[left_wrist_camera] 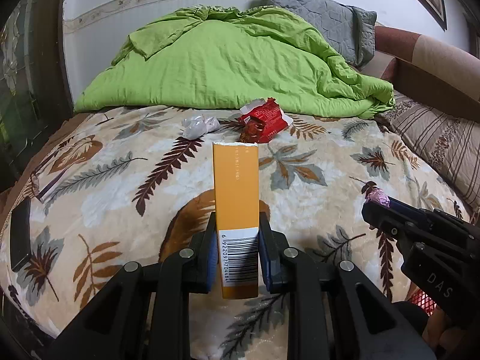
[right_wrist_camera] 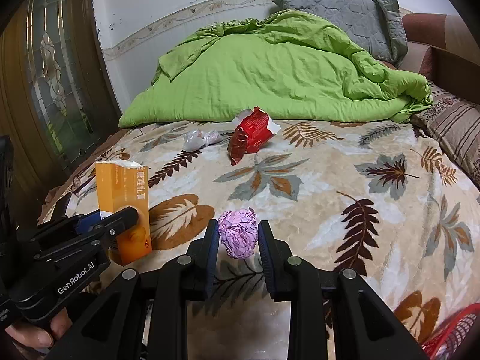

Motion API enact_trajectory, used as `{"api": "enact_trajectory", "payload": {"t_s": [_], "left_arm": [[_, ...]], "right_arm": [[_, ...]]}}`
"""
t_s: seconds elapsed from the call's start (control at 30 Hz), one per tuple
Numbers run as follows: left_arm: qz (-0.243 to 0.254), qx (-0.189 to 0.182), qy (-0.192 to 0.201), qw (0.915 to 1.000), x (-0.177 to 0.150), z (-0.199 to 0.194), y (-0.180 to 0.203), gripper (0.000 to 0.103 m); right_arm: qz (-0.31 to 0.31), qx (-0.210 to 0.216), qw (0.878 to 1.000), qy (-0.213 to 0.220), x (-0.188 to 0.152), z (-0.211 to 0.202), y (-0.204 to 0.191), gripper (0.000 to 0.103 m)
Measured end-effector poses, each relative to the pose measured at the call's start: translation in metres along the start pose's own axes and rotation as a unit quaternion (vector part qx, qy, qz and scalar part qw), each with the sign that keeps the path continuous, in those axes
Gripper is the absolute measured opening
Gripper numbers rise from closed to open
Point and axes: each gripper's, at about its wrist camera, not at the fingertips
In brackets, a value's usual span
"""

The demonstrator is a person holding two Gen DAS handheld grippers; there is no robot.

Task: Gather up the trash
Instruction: 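Grasp the purple wrapper with the right tool while the left tool holds the box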

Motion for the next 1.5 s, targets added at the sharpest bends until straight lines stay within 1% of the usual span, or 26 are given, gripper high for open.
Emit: {"api": "enact_trajectory", "payload": {"t_s": [0.53,0.83,1.5], "left_arm": [[0.006,0.000,0.002,1.0000,-0.006,-0.008,0.001,0.022],[0.009,0.001,-0.001,1.0000,-0.007,-0.008,0.004,0.022],[0.015,0.000,-0.004,0.9999,-0.010,-0.007,0.010,0.022]], "right_arm": [[0.008,-0.001,1.000,-0.002,-0.008,-0.009,0.004,0.029],[0.024,0.005,1.000,-0.006,-0.009,-0.007,0.009,0.029],[0.030,0.010,0.999,-0.010,-0.009,-0.004,0.012,0.029]]}}
Point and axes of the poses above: each gripper's, at about its wrist camera, not at the fingertips, and z roughly the way its jaws point, y to its right, x to its top, and after that the axes turned 6 degrees about -y, right-handed
